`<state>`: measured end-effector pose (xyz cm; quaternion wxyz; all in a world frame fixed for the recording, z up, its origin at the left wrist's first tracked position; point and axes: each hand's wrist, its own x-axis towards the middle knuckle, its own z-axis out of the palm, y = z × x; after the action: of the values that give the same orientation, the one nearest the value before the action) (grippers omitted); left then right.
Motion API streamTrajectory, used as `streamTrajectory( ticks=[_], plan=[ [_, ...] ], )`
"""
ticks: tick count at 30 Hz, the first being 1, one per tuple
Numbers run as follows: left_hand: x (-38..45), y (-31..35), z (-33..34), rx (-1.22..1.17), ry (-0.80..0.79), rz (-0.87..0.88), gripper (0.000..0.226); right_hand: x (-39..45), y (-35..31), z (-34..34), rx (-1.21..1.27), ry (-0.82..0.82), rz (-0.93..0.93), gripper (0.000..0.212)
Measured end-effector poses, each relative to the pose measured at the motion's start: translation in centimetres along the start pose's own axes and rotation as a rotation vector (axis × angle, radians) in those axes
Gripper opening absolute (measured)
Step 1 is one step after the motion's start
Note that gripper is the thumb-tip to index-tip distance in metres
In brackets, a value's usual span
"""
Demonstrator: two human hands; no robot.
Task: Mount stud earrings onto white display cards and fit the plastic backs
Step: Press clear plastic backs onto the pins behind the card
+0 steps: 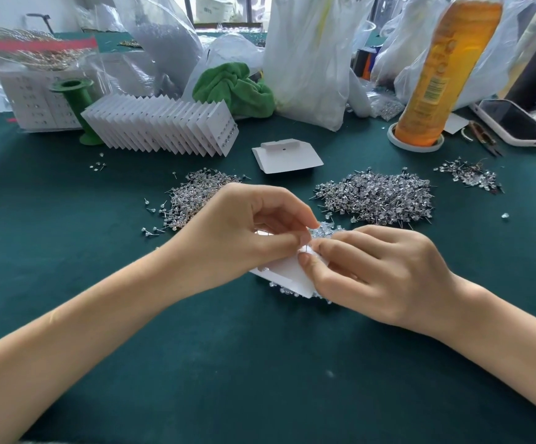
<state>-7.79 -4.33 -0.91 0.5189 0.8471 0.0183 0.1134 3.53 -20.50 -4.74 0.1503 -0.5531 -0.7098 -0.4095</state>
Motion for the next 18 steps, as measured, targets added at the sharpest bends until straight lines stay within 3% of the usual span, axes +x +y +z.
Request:
streamTrajectory(
  ticks=[18],
  plan=[
    [0.13, 0.14, 0.21, 0.016, -0.02, 0.029, 0.011, -0.05, -0.06, -0.16, 0.004, 0.009, 0.047, 0.01]
  ],
)
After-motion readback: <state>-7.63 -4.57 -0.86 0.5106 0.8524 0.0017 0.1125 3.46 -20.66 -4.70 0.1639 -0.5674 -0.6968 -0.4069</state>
